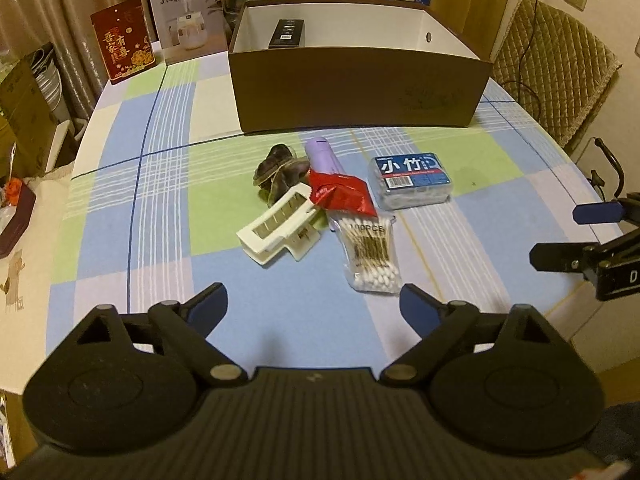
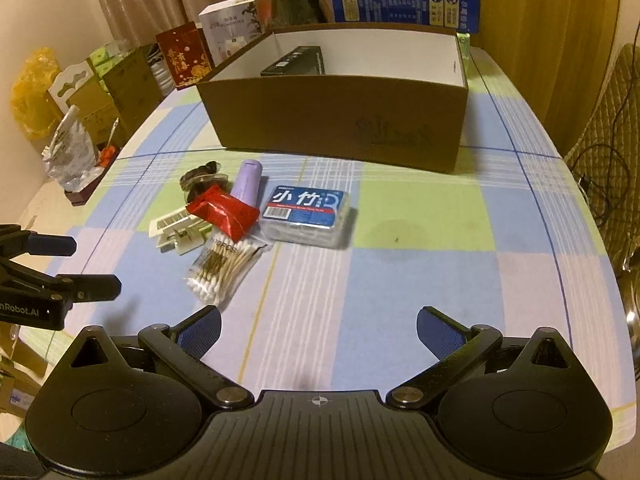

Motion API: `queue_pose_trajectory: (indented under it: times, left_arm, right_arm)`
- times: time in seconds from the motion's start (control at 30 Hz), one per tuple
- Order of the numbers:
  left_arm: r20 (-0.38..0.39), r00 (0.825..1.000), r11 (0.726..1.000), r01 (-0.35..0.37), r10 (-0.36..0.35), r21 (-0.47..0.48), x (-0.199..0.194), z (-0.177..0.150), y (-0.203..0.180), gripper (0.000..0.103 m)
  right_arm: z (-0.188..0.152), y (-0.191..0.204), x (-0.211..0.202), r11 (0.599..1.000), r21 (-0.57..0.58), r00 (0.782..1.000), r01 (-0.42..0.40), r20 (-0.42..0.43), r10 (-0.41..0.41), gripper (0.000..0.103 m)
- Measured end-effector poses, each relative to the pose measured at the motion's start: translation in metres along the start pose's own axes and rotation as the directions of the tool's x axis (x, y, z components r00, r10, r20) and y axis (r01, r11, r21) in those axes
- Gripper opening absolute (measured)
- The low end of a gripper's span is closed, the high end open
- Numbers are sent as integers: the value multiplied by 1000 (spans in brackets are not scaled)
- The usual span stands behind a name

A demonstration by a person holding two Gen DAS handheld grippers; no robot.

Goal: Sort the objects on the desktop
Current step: 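Grasp the white plastic clip with the left tool while the right tool approaches the blue floss box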

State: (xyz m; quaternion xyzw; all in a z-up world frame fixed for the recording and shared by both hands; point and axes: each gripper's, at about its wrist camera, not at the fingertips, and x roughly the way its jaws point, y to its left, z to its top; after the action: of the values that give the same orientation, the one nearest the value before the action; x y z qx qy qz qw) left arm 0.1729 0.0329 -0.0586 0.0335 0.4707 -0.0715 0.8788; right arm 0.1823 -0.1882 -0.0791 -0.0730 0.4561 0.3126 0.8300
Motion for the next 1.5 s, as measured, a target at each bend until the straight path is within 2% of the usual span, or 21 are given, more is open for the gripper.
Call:
queue_pose_trajectory:
  times: [0.07, 0.17, 0.37, 0.5, 0.7, 0.8, 0.87, 1.0, 1.1, 1.13, 1.3, 1.5]
  left_arm:
    - [-1, 1000, 1000, 5, -5, 11, 5, 0, 4, 88]
    - [-8, 1000, 999, 8, -8, 36, 16, 2, 11, 79]
    - [-18, 999, 994, 31, -29, 102, 42, 9, 26, 78]
    - [-32, 998, 987, 62, -58, 149, 62, 16, 32, 71]
    - [-56, 993, 966, 111, -100, 233, 87, 27, 33, 70]
    - [-71, 993, 953, 115, -98, 280, 100, 34, 31, 70]
    - [-86, 991, 944, 122, -100, 306, 109, 38, 30, 65]
    - [-103, 989, 938, 133, -105, 321, 120, 46, 28, 49]
    - [-100, 989, 938, 139, -112, 318, 120, 46, 29, 44]
    - [-97, 988, 937, 144, -119, 317, 119, 45, 30, 39]
    - [-105, 988, 948, 140, -114, 287, 108, 31, 38, 38]
    - [-111, 992, 974, 85, -63, 208, 93, 14, 59, 38]
  right_arm:
    - [1, -2, 3, 1000, 13, 1000, 6, -2, -6, 101]
    - [2, -7, 9, 999, 33, 1000, 17, -9, -17, 101]
    - [6, -15, 22, 997, 73, 999, 34, -32, -32, 101]
    - [9, -21, 29, 993, 104, 998, 51, -47, -46, 101]
    - [11, -34, 39, 982, 164, 994, 89, -71, -78, 101]
    - [12, -40, 42, 976, 191, 992, 106, -81, -92, 101]
    - [13, -42, 43, 972, 203, 991, 115, -85, -99, 101]
    - [12, -45, 43, 967, 217, 989, 131, -95, -112, 101]
    - [12, -47, 45, 964, 227, 988, 139, -101, -118, 101]
    - [12, -47, 46, 964, 228, 987, 139, -104, -118, 101]
    - [17, -44, 53, 968, 214, 988, 130, -106, -109, 101]
    - [27, -26, 69, 991, 124, 995, 58, -89, -47, 101]
